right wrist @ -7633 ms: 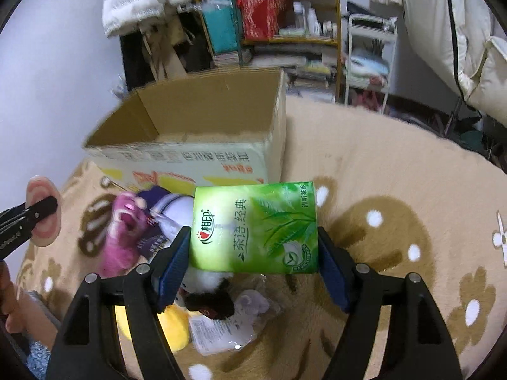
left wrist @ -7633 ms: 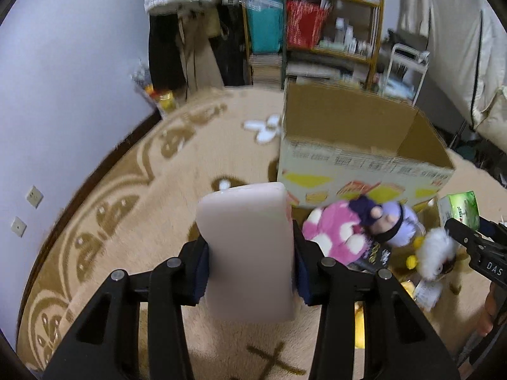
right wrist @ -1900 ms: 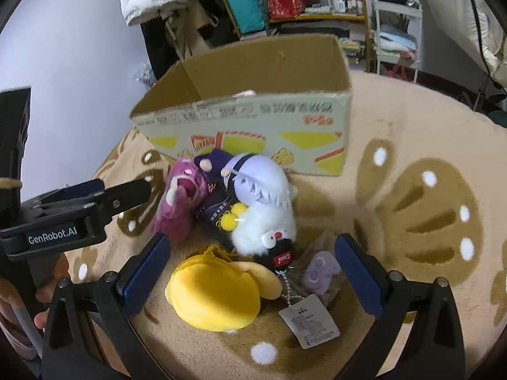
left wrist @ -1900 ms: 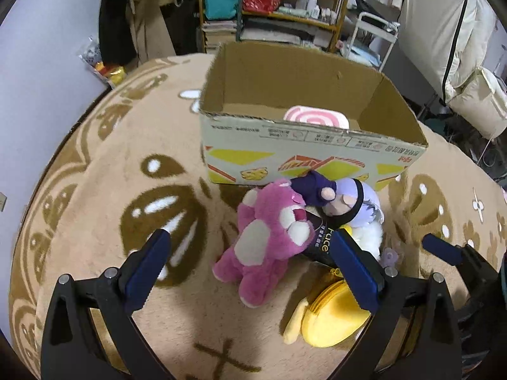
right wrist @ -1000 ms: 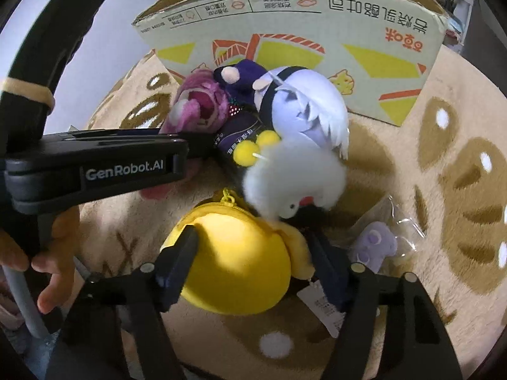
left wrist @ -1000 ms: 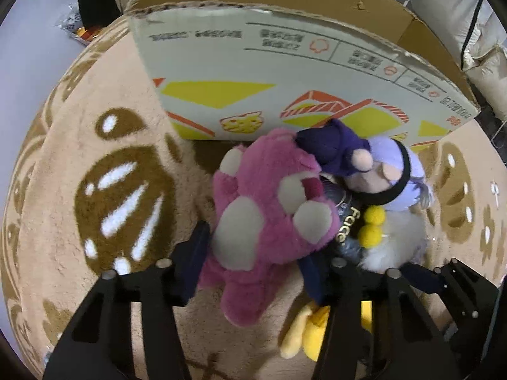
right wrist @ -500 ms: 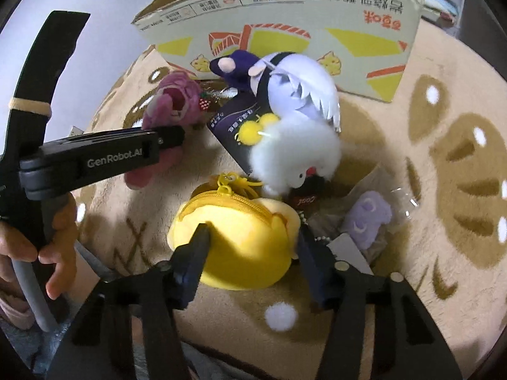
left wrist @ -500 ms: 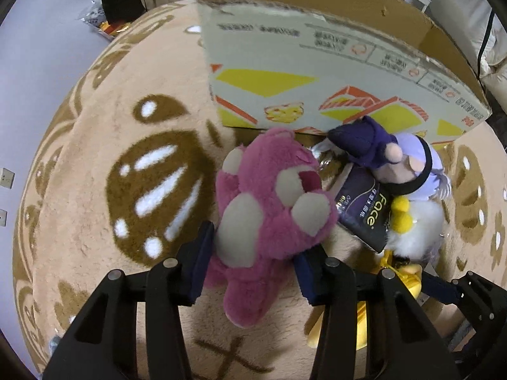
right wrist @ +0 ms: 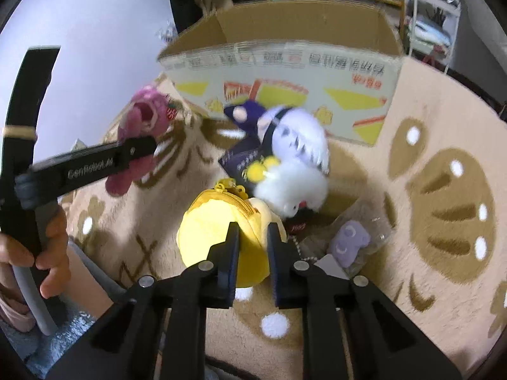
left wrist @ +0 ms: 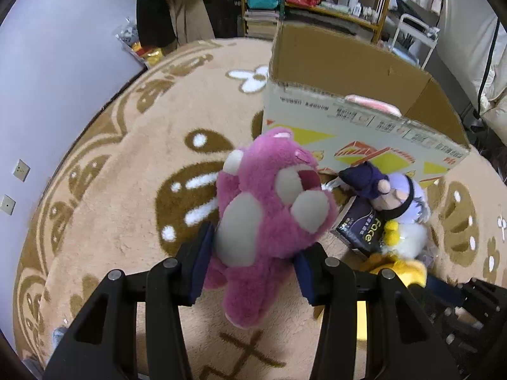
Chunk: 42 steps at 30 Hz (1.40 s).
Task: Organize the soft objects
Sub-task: 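Grasp the pink plush bear with left tool while right tool grasps yellow plush, then carry the pink bear over the box with left tool while right tool carries yellow plush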
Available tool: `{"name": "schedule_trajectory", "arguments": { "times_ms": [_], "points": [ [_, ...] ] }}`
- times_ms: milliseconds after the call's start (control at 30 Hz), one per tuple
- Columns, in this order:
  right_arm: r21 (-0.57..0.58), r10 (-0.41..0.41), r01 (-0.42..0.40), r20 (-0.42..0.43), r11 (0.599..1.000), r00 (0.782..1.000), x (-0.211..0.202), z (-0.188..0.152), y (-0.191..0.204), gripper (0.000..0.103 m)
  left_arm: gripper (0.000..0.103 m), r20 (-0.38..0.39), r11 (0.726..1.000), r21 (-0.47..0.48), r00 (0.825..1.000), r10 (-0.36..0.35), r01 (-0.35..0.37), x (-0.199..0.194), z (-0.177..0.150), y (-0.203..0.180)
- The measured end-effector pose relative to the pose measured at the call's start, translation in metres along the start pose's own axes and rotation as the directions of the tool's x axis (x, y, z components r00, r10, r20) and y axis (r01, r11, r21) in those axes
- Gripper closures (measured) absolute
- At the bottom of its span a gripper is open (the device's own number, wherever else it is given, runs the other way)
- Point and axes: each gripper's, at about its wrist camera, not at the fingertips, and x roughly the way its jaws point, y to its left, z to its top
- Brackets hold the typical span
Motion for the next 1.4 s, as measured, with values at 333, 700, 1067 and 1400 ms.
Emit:
{"name": "schedule_trajectory", "arguments": {
  "times_ms": [333,700,1067,1400],
  "points": [
    [-0.006,-0.051,0.056,0.329,0.998,0.943,-0.076,0.007,-0.002,0.088,0.057,0.255,1.0,0.02,0.967,0.008,-0.013,-0.058,-0.001,0.004],
    [0.009,-0.063,0.069,0.528,0.998,0.847,-0.111,0.037,0.0,0.088,0.057,0.459,0.999,0.032,0.888,0.002,-0.019,-0.092,0.016,0.001],
    [0.006,-0.086,0.101,0.577,0.995,0.812,-0.111,0.07,-0.014,0.088,0.057,0.504,0.997,0.073,0.864,-0.014,-0.026,-0.081,0.055,-0.014],
    [0.009,-0.102,0.119,0.587,0.993,0.804,-0.098,0.097,-0.036,0.088,0.057,0.462,0.99,0.141,0.886,-0.051,-0.017,-0.049,0.079,-0.041]
  ]
}}
